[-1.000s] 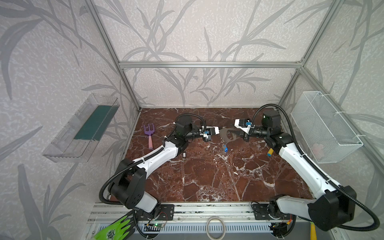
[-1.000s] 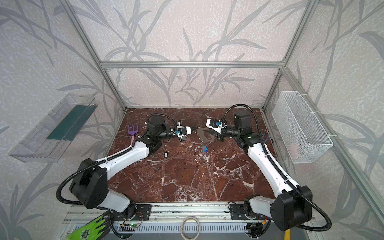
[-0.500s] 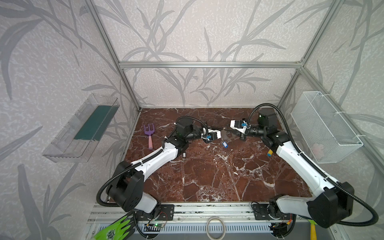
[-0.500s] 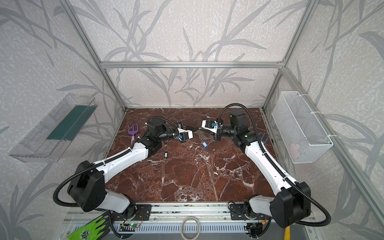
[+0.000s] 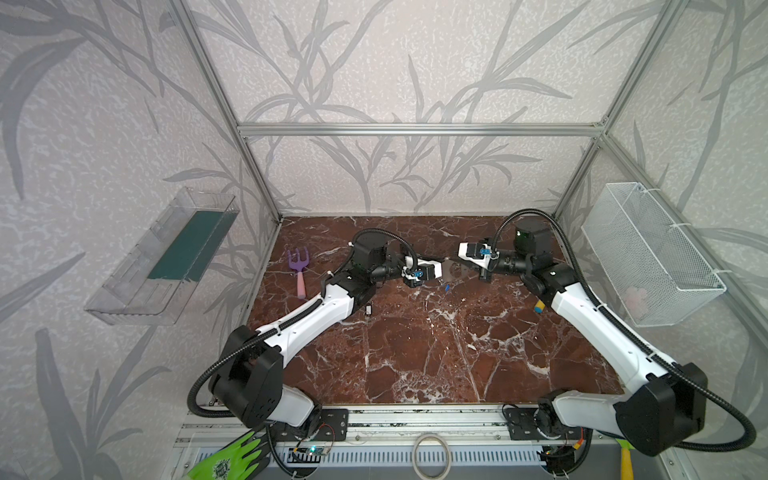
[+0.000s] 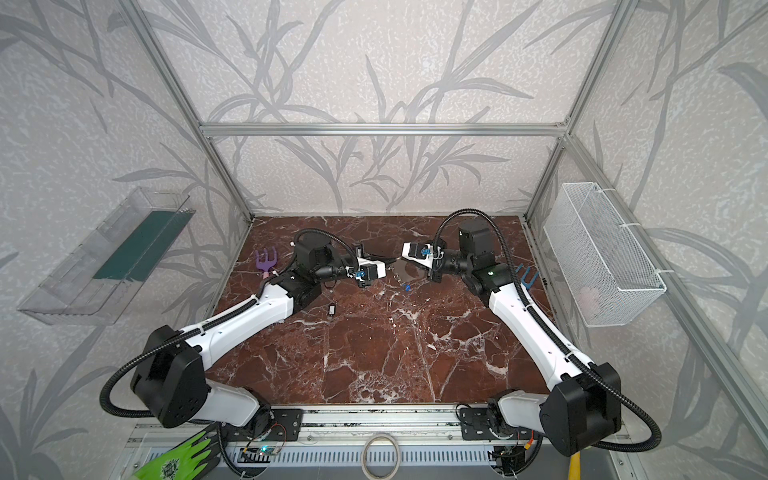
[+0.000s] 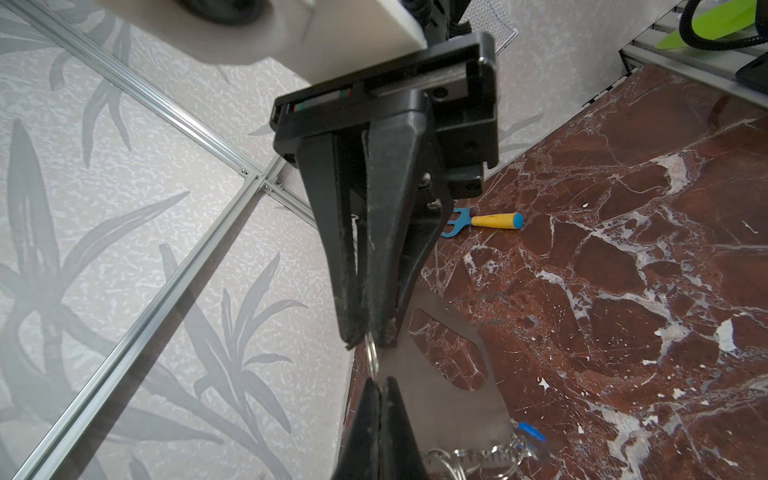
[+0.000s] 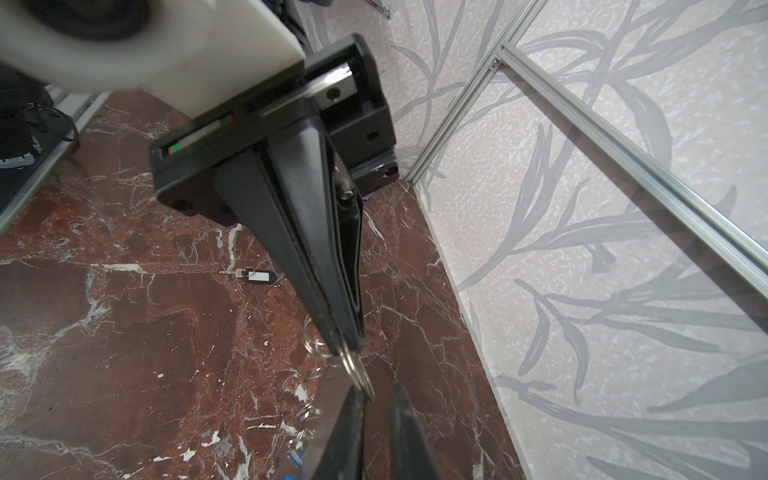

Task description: Put the keys on the keyring

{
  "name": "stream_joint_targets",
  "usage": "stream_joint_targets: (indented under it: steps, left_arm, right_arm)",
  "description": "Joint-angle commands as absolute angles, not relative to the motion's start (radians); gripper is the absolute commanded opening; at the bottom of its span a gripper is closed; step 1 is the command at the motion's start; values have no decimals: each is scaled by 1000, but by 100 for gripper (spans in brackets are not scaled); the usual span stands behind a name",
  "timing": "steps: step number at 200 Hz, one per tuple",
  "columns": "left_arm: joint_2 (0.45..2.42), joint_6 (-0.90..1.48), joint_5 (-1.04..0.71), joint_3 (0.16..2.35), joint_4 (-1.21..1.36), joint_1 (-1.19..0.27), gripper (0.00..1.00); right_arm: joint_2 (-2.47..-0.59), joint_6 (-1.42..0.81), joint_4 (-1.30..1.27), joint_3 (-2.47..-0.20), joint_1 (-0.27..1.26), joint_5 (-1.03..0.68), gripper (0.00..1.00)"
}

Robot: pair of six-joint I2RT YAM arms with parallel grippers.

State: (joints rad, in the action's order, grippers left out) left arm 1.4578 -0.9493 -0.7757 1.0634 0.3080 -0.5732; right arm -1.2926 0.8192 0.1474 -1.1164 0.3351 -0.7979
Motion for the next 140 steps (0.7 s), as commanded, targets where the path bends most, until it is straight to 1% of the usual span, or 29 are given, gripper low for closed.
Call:
stream_joint_targets:
  steps: [1,15,42,75,123,140]
  left_arm:
    - [1424,-931,-807,1105,259,-576,0]
    - [1425,-925,-809,1121,223,-576,0]
    - [1432,-911,-816,1160,149,-576,0]
    - [1436,-858,-829,1179,146,-576,0]
    - [1433,-760,-821,1140,257,-574,0]
    - [1430,-732,-802,1114,304,-571,11]
  right_arm:
    - [-1299,819,159,-1133,337,-832,15]
    - [-1298,822,173,-1139,339,-834,15]
    - [-1296,819,187,-1147,343,-853,11]
    - [-1304,825,222,-1155,348,-865,0]
    - [-1299,680,43,-1087,342,-917,0]
    - [-1295,608,-40,-1058,332,-937,0]
